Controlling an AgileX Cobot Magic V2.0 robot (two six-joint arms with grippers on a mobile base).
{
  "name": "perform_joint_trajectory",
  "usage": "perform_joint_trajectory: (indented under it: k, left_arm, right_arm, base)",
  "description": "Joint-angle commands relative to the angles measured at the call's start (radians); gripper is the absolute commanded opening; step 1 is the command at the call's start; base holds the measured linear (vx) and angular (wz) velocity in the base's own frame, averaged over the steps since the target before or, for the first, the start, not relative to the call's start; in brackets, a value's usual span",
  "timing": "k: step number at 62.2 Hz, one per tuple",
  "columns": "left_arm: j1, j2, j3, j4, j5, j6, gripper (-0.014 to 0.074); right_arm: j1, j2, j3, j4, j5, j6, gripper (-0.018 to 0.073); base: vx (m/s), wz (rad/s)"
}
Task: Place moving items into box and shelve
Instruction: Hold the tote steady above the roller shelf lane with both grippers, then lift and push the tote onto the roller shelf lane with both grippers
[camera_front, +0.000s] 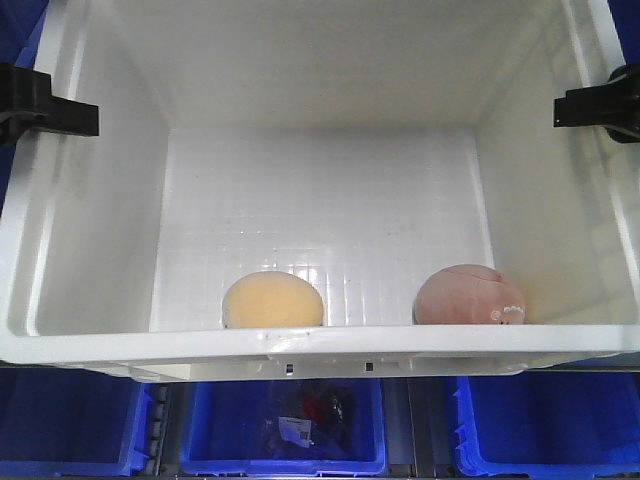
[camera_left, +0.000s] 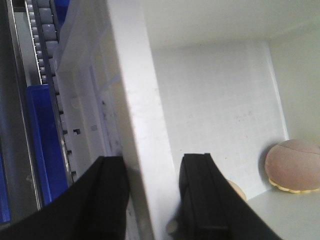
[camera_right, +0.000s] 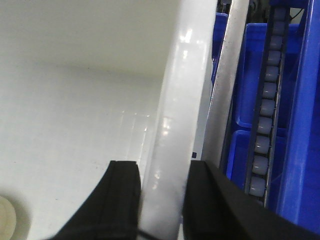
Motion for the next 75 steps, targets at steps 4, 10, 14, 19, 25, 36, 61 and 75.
perform_joint_trajectory:
  k: [4, 10, 14, 19, 25, 36, 61, 75]
  left_arm:
    - [-0.005, -0.03, -0.043, -0.067, -0.121, 0.02, -0.0006]
    - [-0.005, -0.03, -0.043, -0.067, -0.121, 0.02, -0.0006]
    - [-0.005, -0.03, -0.043, -0.067, -0.121, 0.02, -0.0006]
    - [-0.005, -0.027, -0.043, -0.066, -0.126, 0.02, -0.0006]
    - [-0.005, -0.018, -0.043, -0.052, -0.127, 0.02, -0.0006]
    - [-0.005, 0.031, -0.043, -0.012, -0.129, 0.02, -0.0006]
    - [-0.005, 0.243, -0.043, 0.046, -0.538, 0.021, -0.0006]
    - [-0.005, 0.344, -0.043, 0.046, -0.687, 0.028, -0.0004]
  right_arm:
    - [-0.003, -0.029, -0.043, 0.022, -0.143, -0.017, -0.0006]
    - [-0.003, -0.029, -0.043, 0.022, -0.143, -0.017, -0.0006]
    - [-0.003, -0.029, -0.043, 0.022, -0.144, -0.017, -0.0006]
    - [-0.003, -0.028, -0.043, 0.022, -0.142, -0.017, -0.0006]
    - [-0.003, -0.021, -0.043, 0.023, -0.141, -0.017, -0.0006]
    - [-0.003, 0.023, -0.043, 0.025, -0.156, -0.017, -0.0006]
    - [-0.003, 0.235, -0.043, 0.135, -0.522, -0.124, -0.0006]
    - [-0.003, 0.321, -0.043, 0.195, -0.609, -0.156, -0.0003]
  base:
    - [0.0, 0.0]
    - [0.0, 0.0]
    - [0.0, 0.0]
    - [0.0, 0.0]
    - [0.0, 0.0]
    - [0.0, 0.0]
    - [0.0, 0.0]
    - [0.0, 0.0]
